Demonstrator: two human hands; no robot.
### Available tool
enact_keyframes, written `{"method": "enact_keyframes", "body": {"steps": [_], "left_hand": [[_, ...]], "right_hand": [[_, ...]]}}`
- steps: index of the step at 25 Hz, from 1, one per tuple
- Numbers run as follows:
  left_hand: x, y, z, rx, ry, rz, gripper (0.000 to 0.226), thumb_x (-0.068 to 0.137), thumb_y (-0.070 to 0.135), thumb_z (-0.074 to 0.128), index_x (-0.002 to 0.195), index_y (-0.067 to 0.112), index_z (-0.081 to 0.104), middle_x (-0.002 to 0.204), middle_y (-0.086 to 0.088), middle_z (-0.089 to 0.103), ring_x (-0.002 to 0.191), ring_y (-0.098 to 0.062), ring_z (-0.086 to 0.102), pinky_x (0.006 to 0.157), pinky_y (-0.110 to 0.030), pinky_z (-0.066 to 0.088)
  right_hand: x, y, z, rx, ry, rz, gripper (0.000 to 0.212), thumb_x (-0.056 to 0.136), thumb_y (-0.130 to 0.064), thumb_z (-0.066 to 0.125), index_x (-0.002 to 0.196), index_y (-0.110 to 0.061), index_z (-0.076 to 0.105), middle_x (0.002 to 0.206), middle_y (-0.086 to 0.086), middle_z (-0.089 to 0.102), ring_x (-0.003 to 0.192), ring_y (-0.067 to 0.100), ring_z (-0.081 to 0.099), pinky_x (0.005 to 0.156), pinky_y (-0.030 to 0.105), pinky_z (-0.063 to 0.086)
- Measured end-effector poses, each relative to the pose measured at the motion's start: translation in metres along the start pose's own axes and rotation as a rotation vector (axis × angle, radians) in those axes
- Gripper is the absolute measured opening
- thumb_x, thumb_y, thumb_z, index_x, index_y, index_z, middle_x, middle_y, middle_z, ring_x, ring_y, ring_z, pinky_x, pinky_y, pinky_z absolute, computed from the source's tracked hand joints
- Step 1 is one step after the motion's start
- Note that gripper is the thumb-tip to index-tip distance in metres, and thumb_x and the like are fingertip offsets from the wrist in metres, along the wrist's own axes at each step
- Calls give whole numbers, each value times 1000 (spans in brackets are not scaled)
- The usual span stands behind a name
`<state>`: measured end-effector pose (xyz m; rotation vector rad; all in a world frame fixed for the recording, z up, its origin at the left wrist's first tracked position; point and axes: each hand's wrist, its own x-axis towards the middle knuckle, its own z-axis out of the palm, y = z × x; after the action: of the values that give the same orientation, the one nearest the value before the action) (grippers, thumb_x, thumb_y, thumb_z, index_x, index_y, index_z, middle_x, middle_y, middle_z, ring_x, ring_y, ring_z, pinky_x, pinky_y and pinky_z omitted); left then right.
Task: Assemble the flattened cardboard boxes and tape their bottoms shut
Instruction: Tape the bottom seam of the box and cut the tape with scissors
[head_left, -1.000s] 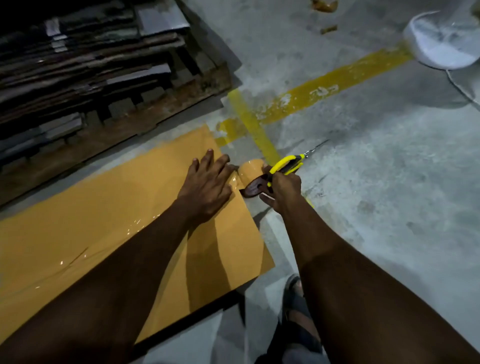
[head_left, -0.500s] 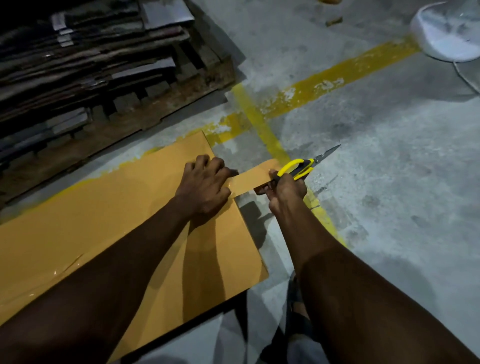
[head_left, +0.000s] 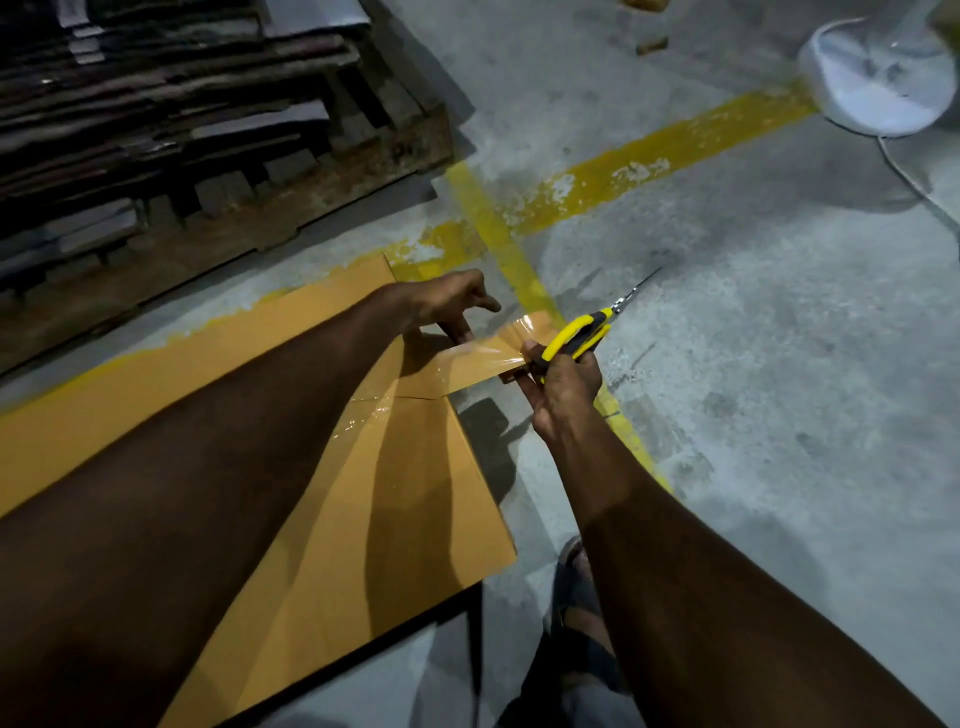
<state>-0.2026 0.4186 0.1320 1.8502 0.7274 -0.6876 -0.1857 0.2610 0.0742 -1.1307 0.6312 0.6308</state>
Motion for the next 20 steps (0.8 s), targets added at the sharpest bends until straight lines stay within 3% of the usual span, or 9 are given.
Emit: {"method": "enact_keyframes", "body": {"steps": [2, 5, 7, 9, 11, 12, 14, 16, 20], "left_hand": [[-6, 8, -2, -50, -26, 10, 50, 101, 18, 14, 144, 2, 34, 121, -10, 46, 56, -11, 64, 50, -11, 43], [-4, 8, 3, -52, -77, 33, 46, 101, 19, 17, 140, 5, 38, 151, -4, 34, 68, -17, 50, 61, -23, 36], [-3, 10, 8, -70, -94, 71, 29, 101, 10, 22, 117, 6, 45, 154, -10, 30, 66, -13, 44, 55, -22, 34], [-9, 12, 14, -104, -78, 154, 21, 100, -1, 25, 108, 9, 41, 143, -33, 33, 46, -5, 41, 40, -17, 30], [-16, 10, 20, -185, -1, 215, 18, 100, -1, 27, 104, 10, 41, 133, -38, 37, 33, -3, 29, 39, -18, 27], [-14, 6, 19, -238, 31, 224, 17, 99, -2, 29, 100, 8, 42, 126, -35, 49, 32, -3, 28, 41, -21, 25], [-6, 1, 15, -318, 9, 169, 34, 99, 6, 23, 120, 1, 49, 83, -35, 62, 31, -6, 27, 38, -20, 23], [-2, -2, 10, -373, -54, 67, 54, 96, 21, 14, 137, 5, 46, 52, -25, 54, 32, -11, 24, 34, -17, 21], [-4, -5, 11, -368, -32, 131, 50, 94, 11, 15, 130, 4, 50, 59, -26, 58, 29, -11, 25, 33, -15, 20]], "right_hand": [[1, -2, -3, -28, -22, -4, 34, 81, 12, 68, 101, -15, 60, 79, 10, 65, 64, 19, 65, 70, 46, 60], [4, -3, -3, -46, -36, -15, 33, 81, 12, 68, 99, -13, 59, 82, 12, 63, 66, 20, 63, 74, 50, 60], [4, -3, -4, -62, -34, -21, 37, 80, 12, 68, 109, -10, 60, 84, 12, 64, 66, 20, 64, 76, 51, 59], [4, -3, -5, -66, -38, -20, 42, 79, 13, 68, 116, -7, 59, 85, 12, 66, 66, 21, 65, 76, 54, 59], [3, -5, -7, -62, -59, -18, 42, 80, 14, 67, 115, -6, 58, 89, 16, 66, 58, 19, 66, 69, 55, 60], [2, -7, -6, -69, -73, -12, 41, 80, 15, 66, 116, -5, 57, 89, 17, 65, 54, 18, 66, 63, 51, 60], [1, -11, -7, -99, -106, -8, 39, 82, 14, 65, 117, -1, 57, 84, 17, 65, 54, 21, 65, 56, 44, 60], [0, -14, -11, -178, -115, -10, 36, 83, 3, 71, 117, 0, 58, 75, 11, 63, 56, 20, 62, 59, 39, 60], [-11, -23, -50, -562, -156, 34, 27, 80, -41, 77, 96, -24, 65, 71, -1, 53, 61, 14, 47, 62, 32, 51]]}}
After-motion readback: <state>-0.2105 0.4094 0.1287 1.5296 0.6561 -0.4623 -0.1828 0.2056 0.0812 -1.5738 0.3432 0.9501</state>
